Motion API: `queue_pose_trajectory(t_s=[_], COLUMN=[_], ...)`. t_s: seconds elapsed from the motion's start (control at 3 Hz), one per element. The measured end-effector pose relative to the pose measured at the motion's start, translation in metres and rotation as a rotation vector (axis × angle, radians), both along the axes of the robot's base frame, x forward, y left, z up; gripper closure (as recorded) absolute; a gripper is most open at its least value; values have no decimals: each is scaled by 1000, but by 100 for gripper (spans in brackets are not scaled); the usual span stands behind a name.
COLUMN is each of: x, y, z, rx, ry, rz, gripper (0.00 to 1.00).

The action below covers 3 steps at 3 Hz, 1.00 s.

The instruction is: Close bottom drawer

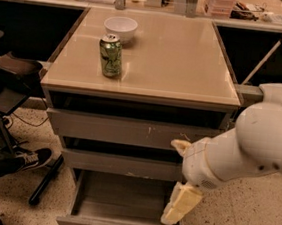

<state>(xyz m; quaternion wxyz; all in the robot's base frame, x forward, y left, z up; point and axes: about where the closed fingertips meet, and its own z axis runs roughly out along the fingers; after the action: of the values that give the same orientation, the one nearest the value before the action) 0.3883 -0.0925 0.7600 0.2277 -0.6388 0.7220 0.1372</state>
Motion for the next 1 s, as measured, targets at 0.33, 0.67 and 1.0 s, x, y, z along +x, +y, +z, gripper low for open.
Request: queue_pose_trajectory(t_s=[0.33, 0.67, 1.0], x=[-19, -32, -22], y=[29, 22, 29], z=[-137, -242, -264], rx=[4, -4, 40], ry=[211, 341, 339], rz=[-37, -158, -209], gripper=[0, 0, 0])
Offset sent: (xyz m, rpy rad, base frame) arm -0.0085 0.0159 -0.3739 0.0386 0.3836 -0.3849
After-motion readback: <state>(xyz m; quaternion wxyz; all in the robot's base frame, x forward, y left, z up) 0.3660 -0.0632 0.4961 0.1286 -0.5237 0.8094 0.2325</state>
